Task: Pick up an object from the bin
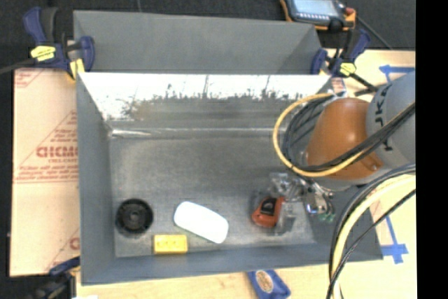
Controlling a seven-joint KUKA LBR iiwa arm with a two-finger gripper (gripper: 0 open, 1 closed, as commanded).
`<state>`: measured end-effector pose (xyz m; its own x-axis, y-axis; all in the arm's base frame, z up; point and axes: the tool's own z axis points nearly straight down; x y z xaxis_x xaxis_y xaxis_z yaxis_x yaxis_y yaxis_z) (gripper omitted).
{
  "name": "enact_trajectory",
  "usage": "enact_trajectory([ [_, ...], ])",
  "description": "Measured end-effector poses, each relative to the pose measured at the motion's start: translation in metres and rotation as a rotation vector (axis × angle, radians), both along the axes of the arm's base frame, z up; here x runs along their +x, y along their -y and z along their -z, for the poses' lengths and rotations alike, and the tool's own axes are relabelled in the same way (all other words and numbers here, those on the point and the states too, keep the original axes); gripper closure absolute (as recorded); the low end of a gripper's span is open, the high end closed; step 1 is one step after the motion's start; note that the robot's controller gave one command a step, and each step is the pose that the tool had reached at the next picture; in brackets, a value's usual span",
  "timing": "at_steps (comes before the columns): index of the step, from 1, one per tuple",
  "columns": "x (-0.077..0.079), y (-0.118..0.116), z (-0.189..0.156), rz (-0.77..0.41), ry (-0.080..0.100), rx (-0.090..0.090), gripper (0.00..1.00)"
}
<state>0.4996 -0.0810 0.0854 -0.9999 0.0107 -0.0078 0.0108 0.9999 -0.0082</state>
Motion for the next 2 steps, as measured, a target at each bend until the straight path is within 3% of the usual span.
enact_trajectory([
  [1, 0.001, 0.006, -0.008, 0.009, 0.003, 0.003, 1.0],
  [2, -0.002, 0.01, -0.033, 0.024, -0.012, 0.008, 1.0],
])
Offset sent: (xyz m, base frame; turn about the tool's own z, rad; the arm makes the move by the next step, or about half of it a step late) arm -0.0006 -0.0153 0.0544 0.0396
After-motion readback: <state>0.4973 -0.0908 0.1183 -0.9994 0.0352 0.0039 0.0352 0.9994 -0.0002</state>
